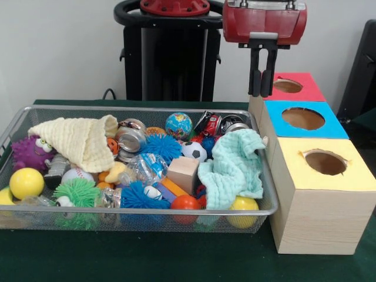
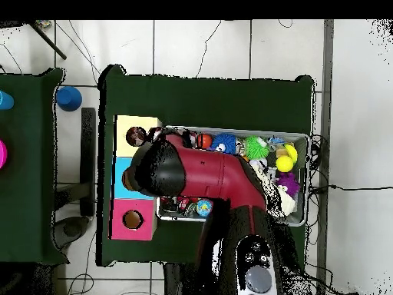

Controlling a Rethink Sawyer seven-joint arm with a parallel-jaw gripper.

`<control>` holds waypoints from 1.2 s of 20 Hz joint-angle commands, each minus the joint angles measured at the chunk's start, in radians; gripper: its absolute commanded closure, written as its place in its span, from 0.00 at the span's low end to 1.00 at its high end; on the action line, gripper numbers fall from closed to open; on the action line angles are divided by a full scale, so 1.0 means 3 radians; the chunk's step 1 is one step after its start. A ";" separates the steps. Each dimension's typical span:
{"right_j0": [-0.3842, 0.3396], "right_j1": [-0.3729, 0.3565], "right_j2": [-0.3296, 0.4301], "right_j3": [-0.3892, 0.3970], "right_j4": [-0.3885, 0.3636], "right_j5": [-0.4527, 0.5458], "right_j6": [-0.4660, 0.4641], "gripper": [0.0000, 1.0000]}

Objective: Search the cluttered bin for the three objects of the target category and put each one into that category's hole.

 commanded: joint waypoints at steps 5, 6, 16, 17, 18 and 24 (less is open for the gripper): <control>-0.0133 -0.0018 0.0364 0.0248 -0.0205 0.0288 -0.0096 1.00; -0.0134 -0.0018 0.0365 0.0241 -0.0217 0.0289 -0.0090 1.00; -0.0117 0.0014 0.0308 0.0180 -0.0264 0.0334 -0.0005 1.00; -0.0099 0.0021 0.0279 0.0161 -0.0264 0.0361 0.0026 1.00; -0.0094 0.0029 0.0272 0.0145 -0.0260 0.0380 0.0035 1.00; -0.0066 0.0063 0.0234 0.0046 -0.0291 0.0412 0.0043 0.00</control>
